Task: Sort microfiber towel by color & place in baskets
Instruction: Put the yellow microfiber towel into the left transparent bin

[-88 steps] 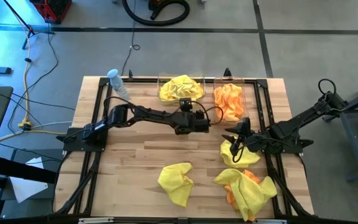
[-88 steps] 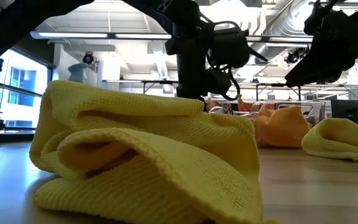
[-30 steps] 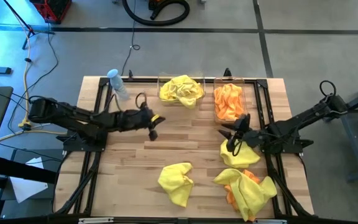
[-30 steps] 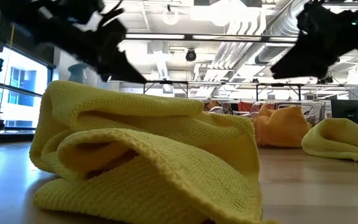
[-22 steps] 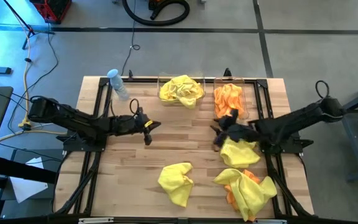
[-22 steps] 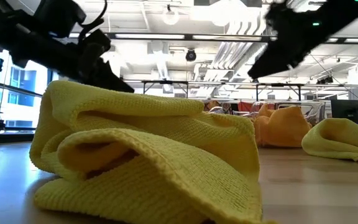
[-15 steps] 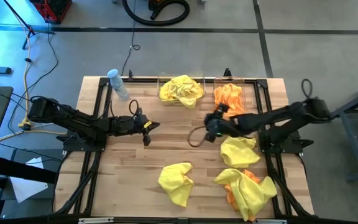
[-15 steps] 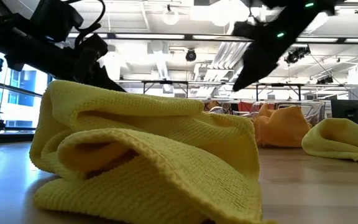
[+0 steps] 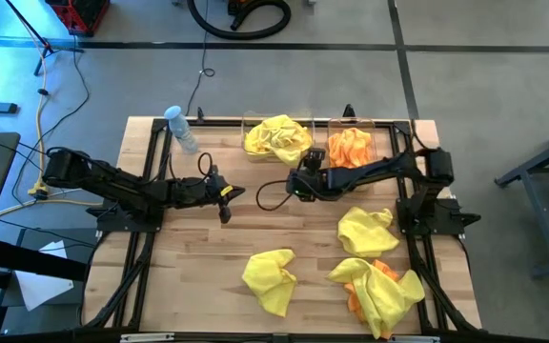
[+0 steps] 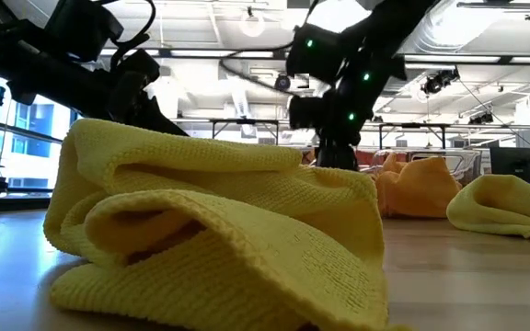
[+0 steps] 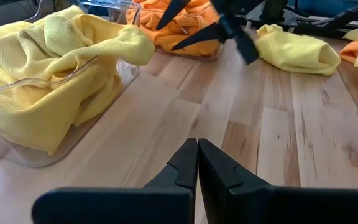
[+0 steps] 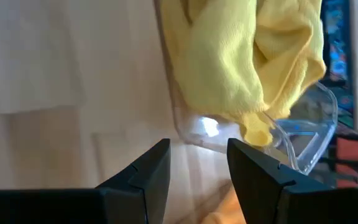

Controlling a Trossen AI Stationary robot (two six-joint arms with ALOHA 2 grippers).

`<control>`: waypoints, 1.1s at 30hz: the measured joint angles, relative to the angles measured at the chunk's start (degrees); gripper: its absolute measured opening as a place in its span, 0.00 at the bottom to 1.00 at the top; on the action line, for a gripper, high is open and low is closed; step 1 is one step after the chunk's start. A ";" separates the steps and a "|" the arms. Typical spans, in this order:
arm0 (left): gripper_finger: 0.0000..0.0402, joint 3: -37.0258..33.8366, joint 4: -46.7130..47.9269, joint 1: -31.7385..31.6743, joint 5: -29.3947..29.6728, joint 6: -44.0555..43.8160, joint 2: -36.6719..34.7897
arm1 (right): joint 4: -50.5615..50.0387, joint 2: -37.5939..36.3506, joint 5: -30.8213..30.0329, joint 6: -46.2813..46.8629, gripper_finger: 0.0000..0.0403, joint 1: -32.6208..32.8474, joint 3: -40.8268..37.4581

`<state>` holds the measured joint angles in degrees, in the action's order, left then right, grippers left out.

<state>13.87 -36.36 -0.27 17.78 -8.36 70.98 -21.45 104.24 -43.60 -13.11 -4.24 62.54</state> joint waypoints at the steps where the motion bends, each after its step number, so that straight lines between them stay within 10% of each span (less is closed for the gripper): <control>1: 0.00 0.00 0.00 0.00 0.00 -0.02 0.00 | 0.25 0.69 -1.05 0.06 0.39 -0.36 0.11; 12: 0.00 0.00 0.13 0.00 -0.04 -0.59 0.02 | 13.10 2.80 -0.28 -2.36 0.37 -1.78 0.02; 24: 0.00 0.00 0.11 -0.01 -0.04 -1.14 0.02 | 27.42 2.80 -0.85 -6.06 0.05 -4.72 0.24; 33: 0.00 0.02 0.43 -0.02 -0.07 -1.14 0.02 | 13.77 2.80 9.66 4.18 0.01 -12.40 14.08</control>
<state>13.89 -35.93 -0.30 17.72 -9.50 71.00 -7.68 107.04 -33.94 -8.93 -16.64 76.62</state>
